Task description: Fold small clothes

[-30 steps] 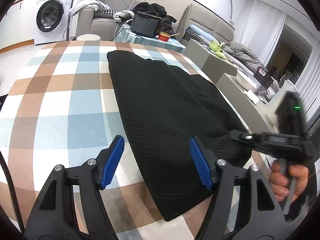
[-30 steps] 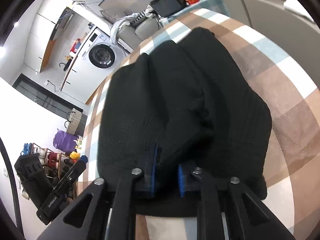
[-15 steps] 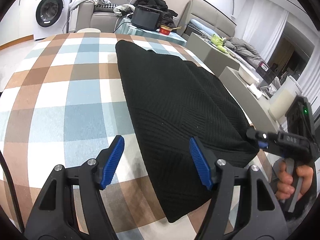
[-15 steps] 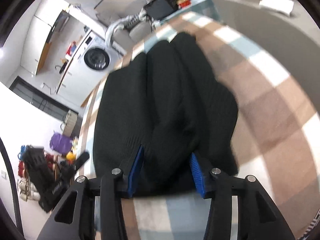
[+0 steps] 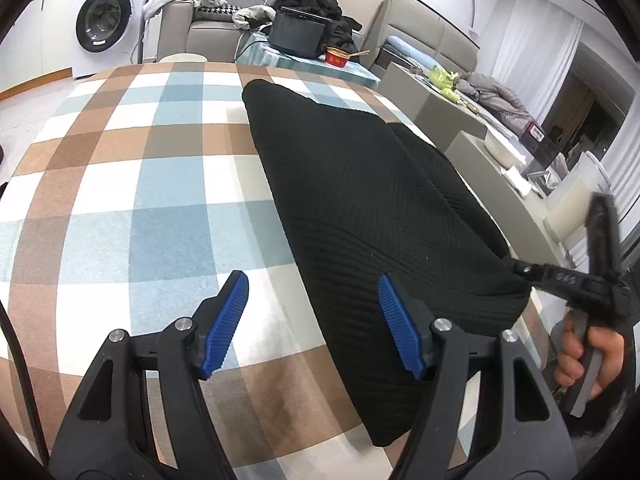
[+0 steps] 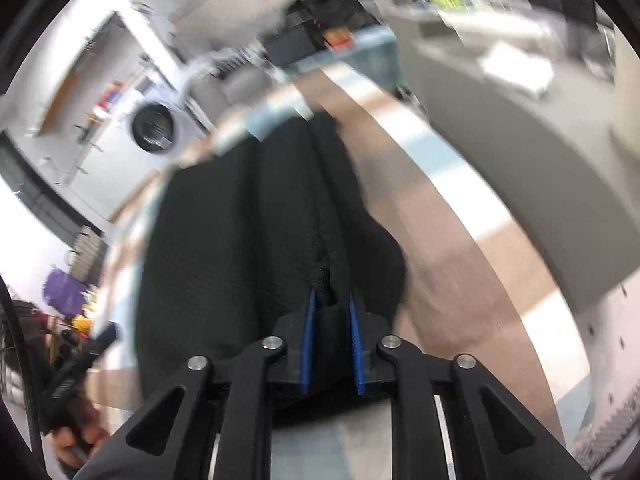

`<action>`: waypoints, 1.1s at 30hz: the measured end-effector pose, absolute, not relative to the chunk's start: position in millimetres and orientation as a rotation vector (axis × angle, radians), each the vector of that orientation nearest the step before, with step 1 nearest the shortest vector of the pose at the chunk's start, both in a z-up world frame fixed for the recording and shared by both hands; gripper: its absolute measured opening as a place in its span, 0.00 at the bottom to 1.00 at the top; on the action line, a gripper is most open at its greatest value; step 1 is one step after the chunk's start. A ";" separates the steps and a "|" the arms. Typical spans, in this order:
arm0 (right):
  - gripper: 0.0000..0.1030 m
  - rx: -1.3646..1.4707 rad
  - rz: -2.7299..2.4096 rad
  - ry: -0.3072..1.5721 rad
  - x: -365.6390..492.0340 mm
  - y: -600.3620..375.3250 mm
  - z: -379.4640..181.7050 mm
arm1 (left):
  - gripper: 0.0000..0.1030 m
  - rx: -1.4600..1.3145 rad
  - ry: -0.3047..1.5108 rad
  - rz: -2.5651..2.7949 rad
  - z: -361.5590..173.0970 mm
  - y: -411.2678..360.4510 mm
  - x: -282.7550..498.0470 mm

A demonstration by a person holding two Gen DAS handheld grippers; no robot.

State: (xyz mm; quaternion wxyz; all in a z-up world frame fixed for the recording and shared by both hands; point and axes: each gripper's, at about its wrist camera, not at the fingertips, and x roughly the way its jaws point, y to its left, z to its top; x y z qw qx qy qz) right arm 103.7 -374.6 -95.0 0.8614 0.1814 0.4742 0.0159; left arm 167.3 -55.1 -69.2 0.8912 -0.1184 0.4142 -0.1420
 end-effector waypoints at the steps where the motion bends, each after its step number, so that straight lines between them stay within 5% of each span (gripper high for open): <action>1: 0.26 0.377 0.032 1.004 106.1 -376.1 -98.4 | 0.63 -0.236 0.863 -0.296 -69.7 -56.3 166.7; 4: 0.40 0.344 0.020 0.926 102.7 -377.2 -79.1 | 0.63 -0.225 0.867 -0.288 -71.0 -56.1 164.6; 13: 0.41 0.228 0.301 1.030 160.1 -322.8 -86.4 | 0.63 -0.238 0.856 -0.270 -70.6 -47.5 164.2; 15: 0.24 0.185 0.318 1.087 175.2 -309.1 -105.3 | 0.63 -0.246 0.853 -0.258 -71.0 -44.3 163.8; 16: 0.03 0.179 0.337 1.068 177.1 -304.7 -102.5 | 0.63 -0.254 0.857 -0.253 -71.7 -42.3 163.7; 21: 0.03 0.090 0.289 0.803 143.2 -304.1 -32.6 | 0.63 -0.260 0.854 -0.262 -68.0 -42.5 164.2; 25: 0.03 0.071 0.126 0.849 138.5 -326.0 -55.9 | 0.63 -0.234 0.855 -0.282 -67.3 -52.6 166.3; 30: 0.10 0.116 0.107 0.972 152.4 -342.7 -95.3 | 0.63 -0.223 0.885 -0.324 -68.7 -67.4 167.1; 33: 0.29 0.197 0.177 0.975 141.3 -358.9 -84.5 | 0.63 -0.230 0.873 -0.349 -63.5 -71.3 163.5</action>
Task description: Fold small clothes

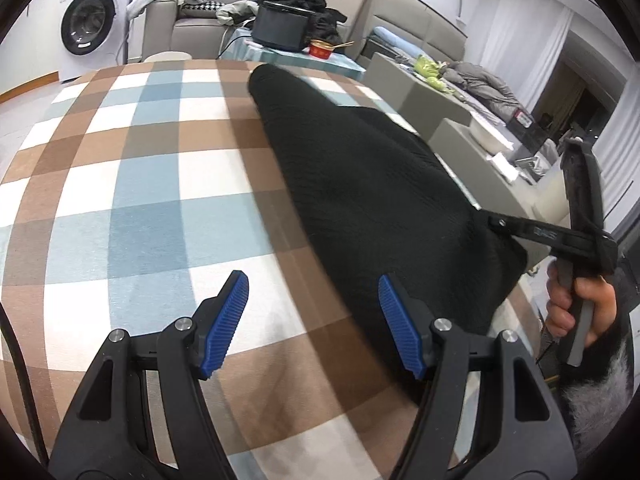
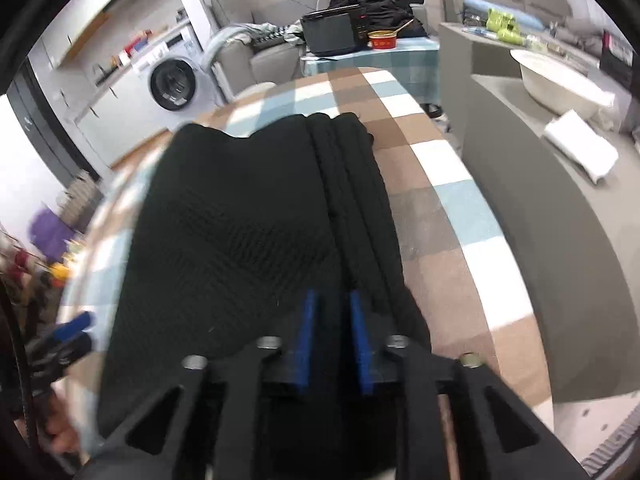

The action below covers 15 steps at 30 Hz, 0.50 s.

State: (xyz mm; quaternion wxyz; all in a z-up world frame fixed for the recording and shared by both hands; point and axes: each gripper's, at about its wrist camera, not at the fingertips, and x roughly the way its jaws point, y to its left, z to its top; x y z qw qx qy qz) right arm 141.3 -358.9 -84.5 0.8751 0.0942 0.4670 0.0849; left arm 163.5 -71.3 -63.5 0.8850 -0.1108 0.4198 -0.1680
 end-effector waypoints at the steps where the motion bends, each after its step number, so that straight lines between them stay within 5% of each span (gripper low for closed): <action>1: 0.35 0.222 0.214 0.977 135.4 -366.7 -82.8 | 0.63 -0.241 0.870 -0.360 -60.8 -72.3 163.0; 3: 0.45 0.295 0.306 0.984 127.0 -370.6 -76.4 | 0.63 -0.252 0.863 -0.392 -56.8 -74.8 160.9; 9: 0.46 0.286 0.412 0.993 96.6 -372.8 -83.9 | 0.64 -0.168 0.920 -0.474 -66.4 -106.8 158.1; 10: 0.43 0.256 0.397 0.989 96.7 -370.7 -86.1 | 0.64 -0.151 0.929 -0.480 -69.5 -111.3 157.1; 11: 0.24 0.229 0.382 0.997 99.3 -368.0 -90.4 | 0.64 -0.137 0.938 -0.481 -73.1 -115.3 156.5; 13: 0.05 0.194 0.383 1.013 98.8 -363.1 -90.0 | 0.64 -0.129 0.951 -0.483 -78.1 -119.7 155.6; 15: 0.04 0.185 0.383 0.976 95.3 -361.7 -77.0 | 0.64 -0.119 0.956 -0.479 -80.8 -121.5 155.3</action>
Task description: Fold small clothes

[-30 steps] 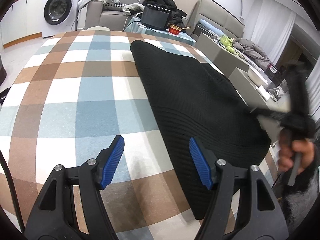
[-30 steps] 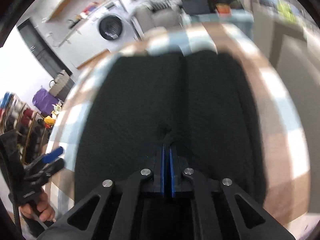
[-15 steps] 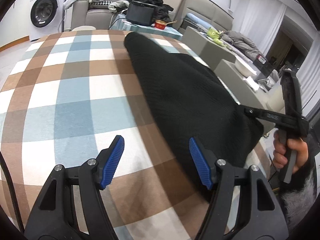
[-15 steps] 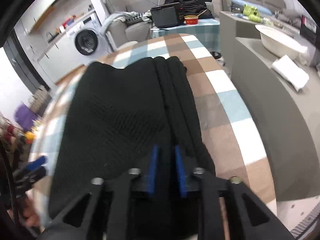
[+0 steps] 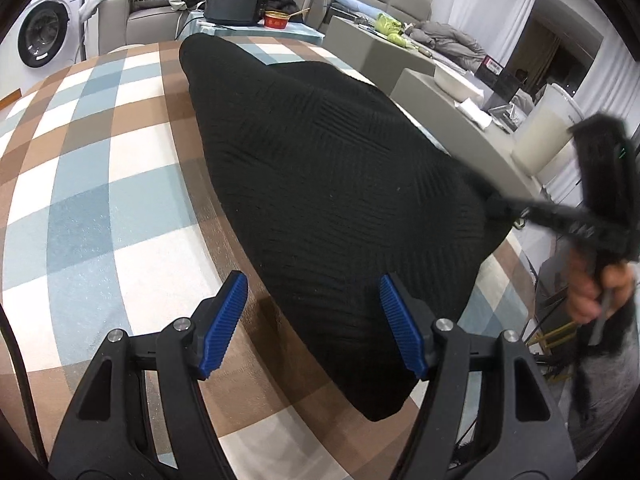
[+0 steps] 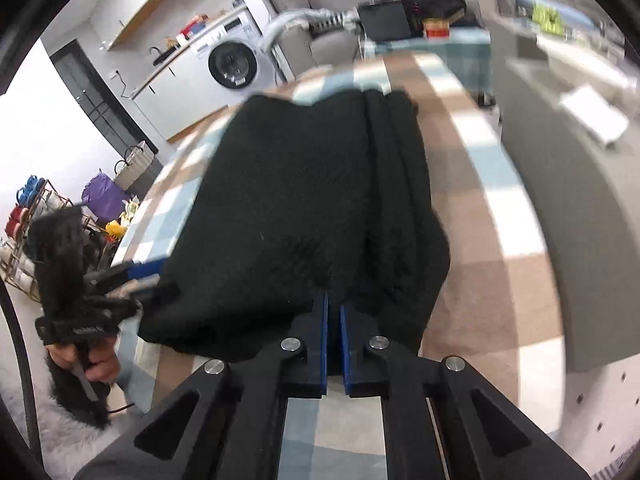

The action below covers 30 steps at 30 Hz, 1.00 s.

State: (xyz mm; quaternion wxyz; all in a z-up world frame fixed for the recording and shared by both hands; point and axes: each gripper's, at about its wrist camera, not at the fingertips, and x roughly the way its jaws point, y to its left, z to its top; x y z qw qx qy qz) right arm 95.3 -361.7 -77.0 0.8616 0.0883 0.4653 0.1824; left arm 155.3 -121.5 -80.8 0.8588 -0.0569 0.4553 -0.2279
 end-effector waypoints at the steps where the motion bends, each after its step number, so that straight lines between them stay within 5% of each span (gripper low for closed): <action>1: 0.04 0.199 0.388 0.967 94.4 -363.2 -70.6 | 0.65 -0.110 0.957 -0.477 -81.6 -122.4 154.5; 9: 0.05 0.141 0.277 1.097 97.6 -367.6 -93.4 | 0.71 -0.031 0.993 -0.460 -92.5 -126.9 151.3; 14: 0.36 0.248 0.356 0.991 82.4 -387.3 -81.7 | 0.71 -0.066 0.979 -0.495 -80.4 -121.9 144.5; 22: 0.36 0.249 0.363 0.982 67.1 -390.6 -97.0 | 0.71 -0.181 1.043 -0.586 -85.8 -115.4 131.4; 27: 0.36 0.297 0.353 1.003 69.7 -386.8 -105.5 | 0.57 -0.283 1.089 -0.647 -95.2 -114.0 132.5; 30: 0.38 0.333 0.362 0.979 65.0 -390.3 -101.0 | 0.33 -0.281 1.082 -0.635 -97.5 -113.4 132.1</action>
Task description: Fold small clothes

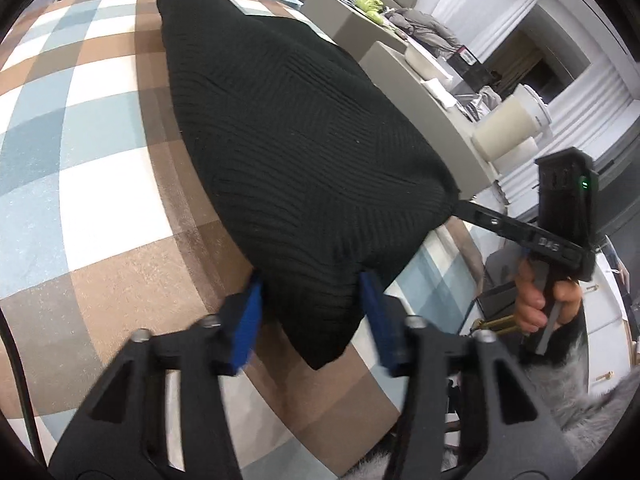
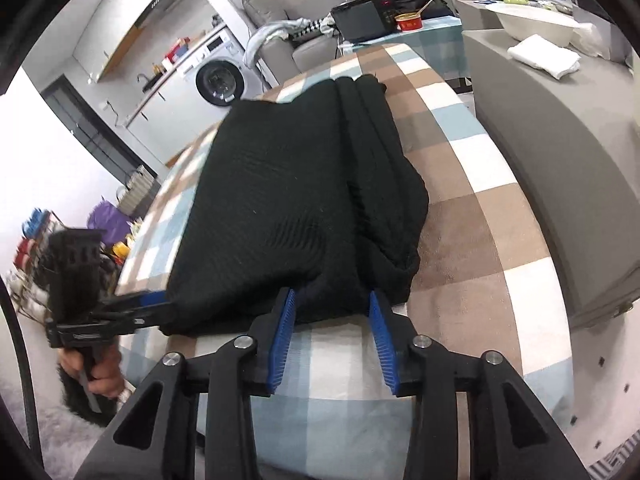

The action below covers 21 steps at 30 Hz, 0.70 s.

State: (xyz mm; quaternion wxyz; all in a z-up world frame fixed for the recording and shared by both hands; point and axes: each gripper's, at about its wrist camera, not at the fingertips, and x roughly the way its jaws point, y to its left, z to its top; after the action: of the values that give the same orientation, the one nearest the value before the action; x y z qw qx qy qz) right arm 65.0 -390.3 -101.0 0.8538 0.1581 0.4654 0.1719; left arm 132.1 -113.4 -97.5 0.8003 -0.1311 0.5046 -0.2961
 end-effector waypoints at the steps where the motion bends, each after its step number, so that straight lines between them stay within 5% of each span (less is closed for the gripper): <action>1: 0.38 0.339 0.358 0.974 64.4 -390.4 -100.6 | 0.22 -0.277 1.075 -0.634 -98.2 -113.0 132.0; 3: 0.33 0.318 0.326 0.969 65.7 -386.3 -101.5 | 0.14 -0.252 1.058 -0.622 -97.6 -114.8 133.2; 4: 0.12 0.305 0.308 0.963 67.0 -384.3 -102.3 | 0.13 -0.252 1.051 -0.619 -96.4 -114.1 133.2; 5: 0.05 0.277 0.278 0.960 69.0 -382.1 -102.3 | 0.12 -0.250 1.048 -0.623 -95.8 -113.1 133.3; 13: 0.00 0.190 0.301 0.950 66.7 -382.0 -63.5 | 0.16 -0.201 1.067 -0.622 -94.8 -109.9 131.5; 17: 0.01 0.148 0.158 1.050 74.7 -394.6 -88.0 | 0.49 -0.209 1.055 -0.570 -93.6 -103.3 129.7; 21: 0.14 0.223 0.198 0.939 77.9 -397.6 -73.9 | 0.53 -0.263 1.024 -0.539 -90.7 -91.7 136.1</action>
State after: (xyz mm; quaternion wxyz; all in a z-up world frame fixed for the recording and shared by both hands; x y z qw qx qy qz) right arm 77.9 -397.6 -73.9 0.8810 0.1073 0.4509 0.0948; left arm 136.1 -91.7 -90.7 0.8292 -0.1241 0.4824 -0.2538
